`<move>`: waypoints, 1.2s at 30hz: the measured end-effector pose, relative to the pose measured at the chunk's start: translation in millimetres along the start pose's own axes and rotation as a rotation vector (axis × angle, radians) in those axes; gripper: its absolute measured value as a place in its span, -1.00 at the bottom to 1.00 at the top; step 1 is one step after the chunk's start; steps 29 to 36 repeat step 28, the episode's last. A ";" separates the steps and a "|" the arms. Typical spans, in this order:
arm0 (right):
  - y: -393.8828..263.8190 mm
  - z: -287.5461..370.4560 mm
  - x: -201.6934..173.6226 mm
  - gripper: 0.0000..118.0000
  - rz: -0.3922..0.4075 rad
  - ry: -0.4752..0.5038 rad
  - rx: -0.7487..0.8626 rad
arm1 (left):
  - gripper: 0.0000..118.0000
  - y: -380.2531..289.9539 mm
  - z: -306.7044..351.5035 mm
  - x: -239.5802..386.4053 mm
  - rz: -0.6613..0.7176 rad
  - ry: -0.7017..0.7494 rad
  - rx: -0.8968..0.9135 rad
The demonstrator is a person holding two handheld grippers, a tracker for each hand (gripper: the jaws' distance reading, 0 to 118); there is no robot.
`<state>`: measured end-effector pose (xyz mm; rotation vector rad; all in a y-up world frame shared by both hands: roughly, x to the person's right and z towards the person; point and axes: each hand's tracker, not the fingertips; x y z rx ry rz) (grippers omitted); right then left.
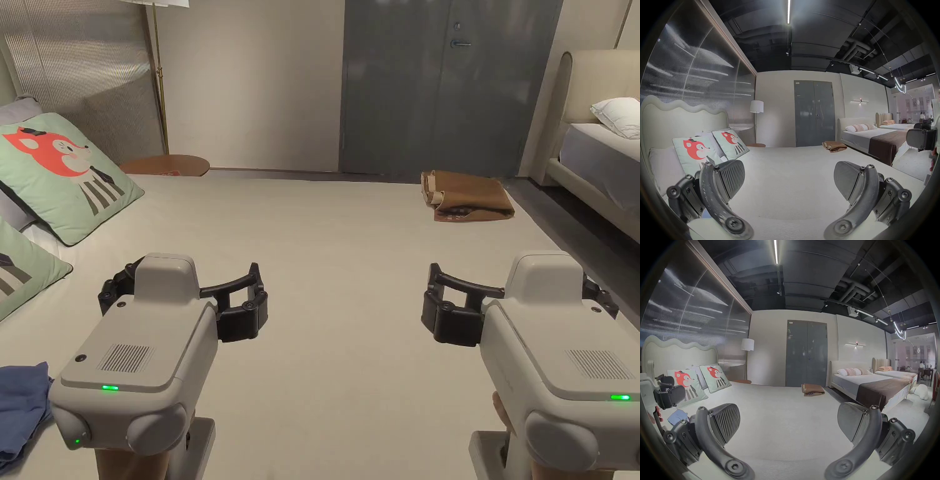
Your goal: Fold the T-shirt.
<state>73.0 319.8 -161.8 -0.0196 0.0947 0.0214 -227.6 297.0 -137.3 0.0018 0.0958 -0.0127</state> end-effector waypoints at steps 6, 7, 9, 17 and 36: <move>14.0 -8.4 -4.0 1.00 -0.120 -0.056 -0.237 | 0.85 0.9 0.4 -1.6 0.005 -0.006 -0.003; 15.6 -11.4 -3.6 1.00 -0.142 -0.066 -0.284 | 0.85 1.4 0.7 -1.8 0.006 -0.006 -0.002; 16.7 -21.5 -0.3 1.00 -0.181 -0.119 -0.397 | 0.85 1.5 0.4 -2.2 0.007 -0.007 0.001; 19.6 -26.6 -1.4 1.00 -0.200 -0.152 -0.533 | 0.85 2.5 -1.4 -1.8 0.008 -0.009 0.007; 25.5 -17.5 -5.6 1.00 -0.147 -0.186 -0.428 | 0.85 2.6 -2.2 -1.8 0.009 -0.008 0.008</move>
